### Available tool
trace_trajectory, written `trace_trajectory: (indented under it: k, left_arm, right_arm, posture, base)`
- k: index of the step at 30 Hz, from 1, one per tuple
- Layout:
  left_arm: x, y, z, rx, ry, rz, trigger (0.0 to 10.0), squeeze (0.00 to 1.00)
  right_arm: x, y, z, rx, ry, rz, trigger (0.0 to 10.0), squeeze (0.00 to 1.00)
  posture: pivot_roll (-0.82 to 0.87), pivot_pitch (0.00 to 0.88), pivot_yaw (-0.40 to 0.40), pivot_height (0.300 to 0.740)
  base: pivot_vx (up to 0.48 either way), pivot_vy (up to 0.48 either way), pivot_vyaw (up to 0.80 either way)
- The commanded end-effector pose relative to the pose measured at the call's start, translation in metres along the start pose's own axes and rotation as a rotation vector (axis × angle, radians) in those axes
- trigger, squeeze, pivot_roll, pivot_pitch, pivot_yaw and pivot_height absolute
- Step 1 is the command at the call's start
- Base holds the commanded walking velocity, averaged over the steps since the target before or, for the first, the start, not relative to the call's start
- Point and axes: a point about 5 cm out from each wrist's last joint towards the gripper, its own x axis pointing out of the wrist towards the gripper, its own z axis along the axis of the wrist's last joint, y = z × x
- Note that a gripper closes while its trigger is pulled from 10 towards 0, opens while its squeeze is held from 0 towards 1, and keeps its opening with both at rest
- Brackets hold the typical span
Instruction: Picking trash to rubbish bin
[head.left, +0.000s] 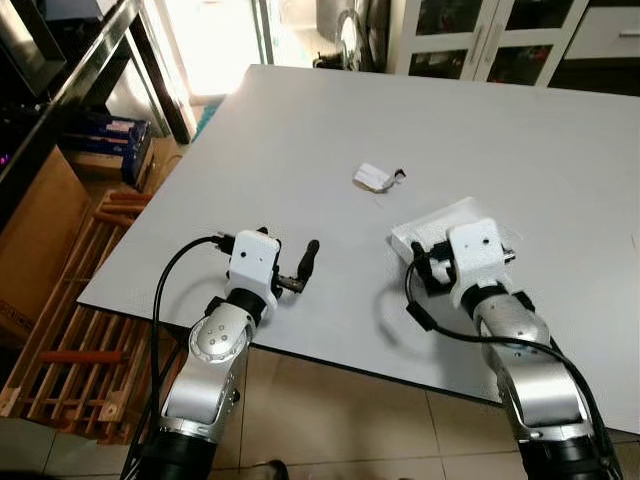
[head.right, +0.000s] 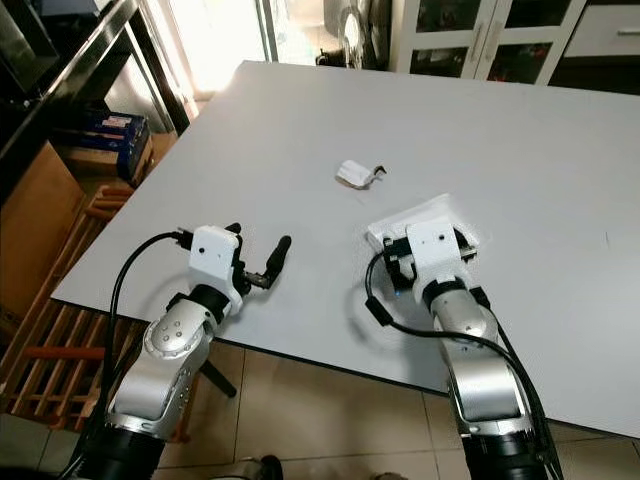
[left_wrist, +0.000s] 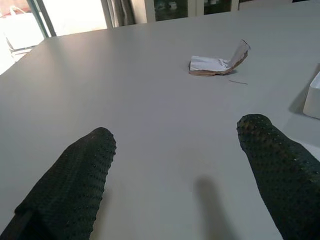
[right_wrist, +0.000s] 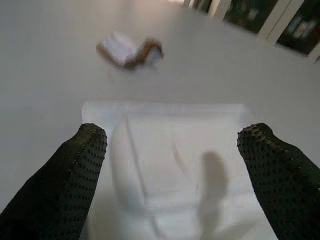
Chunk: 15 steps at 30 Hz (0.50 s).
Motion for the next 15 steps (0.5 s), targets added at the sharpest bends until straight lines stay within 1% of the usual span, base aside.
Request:
trace_trajectory:
  k: [1,4,5,6,7,8,10,11,12,13,14,15]
  left_arm:
    - [0.001,0.001,0.0,0.012,0.006,0.0,10.0,0.0]
    - [0.002,0.001,0.0,0.014,0.004,0.0,10.0,0.0]
    - [0.002,0.001,0.0,0.014,0.004,0.0,10.0,0.0]
    - [0.002,0.001,0.0,0.014,0.004,0.001,10.0,0.0]
    - [0.001,0.002,0.0,0.015,0.003,0.004,10.0,0.0]
    - [0.001,0.002,0.0,0.015,0.003,0.004,10.0,0.0]
    - [0.001,0.002,0.0,0.015,0.004,0.007,10.0,0.0]
    - [0.001,0.002,0.0,0.015,0.004,0.007,10.0,0.0]
    - [0.001,0.002,0.0,0.015,0.004,0.007,10.0,0.0]
    - [0.0,0.001,0.0,0.015,0.005,0.007,10.0,0.0]
    - [0.0,0.001,-0.001,0.015,0.005,0.006,10.0,0.0]
    - [0.0,0.001,-0.001,0.015,0.005,0.006,10.0,0.0]
  right_arm:
    - [0.003,0.0,0.015,-0.007,-0.069,-0.016,10.0,0.0]
    - [0.01,0.002,0.021,0.002,-0.101,-0.026,10.0,0.0]
    - [0.01,0.002,0.021,0.002,-0.101,-0.026,10.0,0.0]
    - [0.013,0.005,0.022,0.004,-0.103,-0.017,10.0,0.0]
    - [0.021,0.015,0.028,0.022,-0.118,0.006,10.0,0.0]
    - [0.021,0.015,0.028,0.022,-0.118,0.006,10.0,0.0]
    - [0.033,0.033,0.036,0.069,-0.12,0.062,10.0,0.0]
    - [0.033,0.033,0.036,0.069,-0.12,0.062,10.0,0.0]
    - [0.035,0.037,0.037,0.08,-0.123,0.073,10.0,0.0]
    - [0.043,0.048,0.041,0.137,-0.115,0.103,10.0,0.0]
    - [0.047,0.053,0.043,0.156,-0.116,0.115,10.0,0.0]
    - [0.047,0.053,0.043,0.156,-0.116,0.115,10.0,0.0]
  posture:
    - [-0.02,0.114,0.084,0.74]
    - [-0.01,0.11,0.083,0.74]
    - [-0.01,0.11,0.083,0.74]
    - [-0.01,0.11,0.083,0.74]
    - [0.0,0.11,0.08,0.74]
    - [0.0,0.11,0.08,0.74]
    - [0.0,0.11,0.079,0.74]
    - [0.0,0.11,0.079,0.74]
    - [0.0,0.11,0.079,0.74]
    - [0.01,0.11,0.077,0.74]
    - [0.01,0.112,0.075,0.74]
    - [0.01,0.112,0.075,0.74]
  base:
    - [0.0,0.0,0.0]
    - [0.0,0.0,0.0]
    - [0.0,0.0,0.0]
    - [0.0,0.0,0.0]
    - [0.0,0.0,0.0]
    - [0.0,0.0,0.0]
    - [0.0,0.0,0.0]
    - [0.0,0.0,0.0]
    - [0.0,0.0,0.0]
    - [0.0,0.0,0.0]
    - [0.0,0.0,0.0]
    - [0.0,0.0,0.0]
